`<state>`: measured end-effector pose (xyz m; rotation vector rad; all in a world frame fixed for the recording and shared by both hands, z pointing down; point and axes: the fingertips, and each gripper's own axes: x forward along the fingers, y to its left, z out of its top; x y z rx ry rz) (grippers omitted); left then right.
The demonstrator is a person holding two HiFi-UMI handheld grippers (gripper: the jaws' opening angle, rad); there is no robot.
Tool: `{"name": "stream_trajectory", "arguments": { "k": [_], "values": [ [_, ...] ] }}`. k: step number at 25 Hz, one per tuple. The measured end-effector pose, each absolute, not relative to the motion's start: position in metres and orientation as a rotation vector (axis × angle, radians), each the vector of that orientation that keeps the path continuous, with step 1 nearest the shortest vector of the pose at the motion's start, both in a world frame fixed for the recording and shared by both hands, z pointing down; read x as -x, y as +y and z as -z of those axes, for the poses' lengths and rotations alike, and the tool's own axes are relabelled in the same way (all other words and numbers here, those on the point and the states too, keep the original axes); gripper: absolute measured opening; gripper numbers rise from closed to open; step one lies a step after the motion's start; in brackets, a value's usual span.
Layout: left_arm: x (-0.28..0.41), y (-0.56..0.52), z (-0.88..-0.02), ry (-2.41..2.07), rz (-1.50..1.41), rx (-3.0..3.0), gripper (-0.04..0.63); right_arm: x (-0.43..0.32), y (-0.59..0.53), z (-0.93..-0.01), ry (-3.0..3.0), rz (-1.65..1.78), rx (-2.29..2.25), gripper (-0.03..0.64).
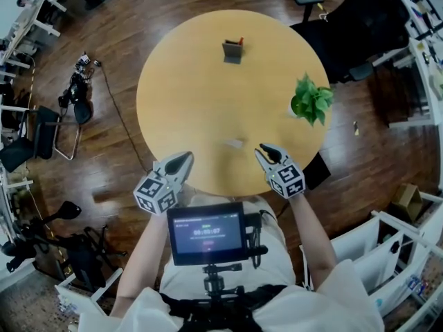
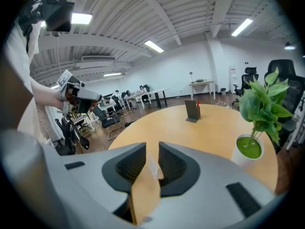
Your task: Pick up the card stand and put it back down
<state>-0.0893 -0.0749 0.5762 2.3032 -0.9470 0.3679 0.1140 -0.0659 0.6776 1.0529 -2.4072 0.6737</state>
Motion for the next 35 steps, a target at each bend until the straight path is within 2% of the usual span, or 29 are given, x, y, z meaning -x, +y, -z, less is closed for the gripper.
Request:
{"name": "stream_trajectory", "arguments": {
  "k": [15, 35],
  "values": [
    [0.079, -0.102, -0.579, -0.822, -0.439, -2.350, -0.005, -0.082, -0.073, -0.772, -2.275, -0.714, -0.927, 0.094],
    [0.083, -0.122, -0.585, -0.870, -0.456, -2.309, -0.005, -0.072, -0.079, -0.843, -2.188, -0.807, -0.773, 0.095]
  ]
}}
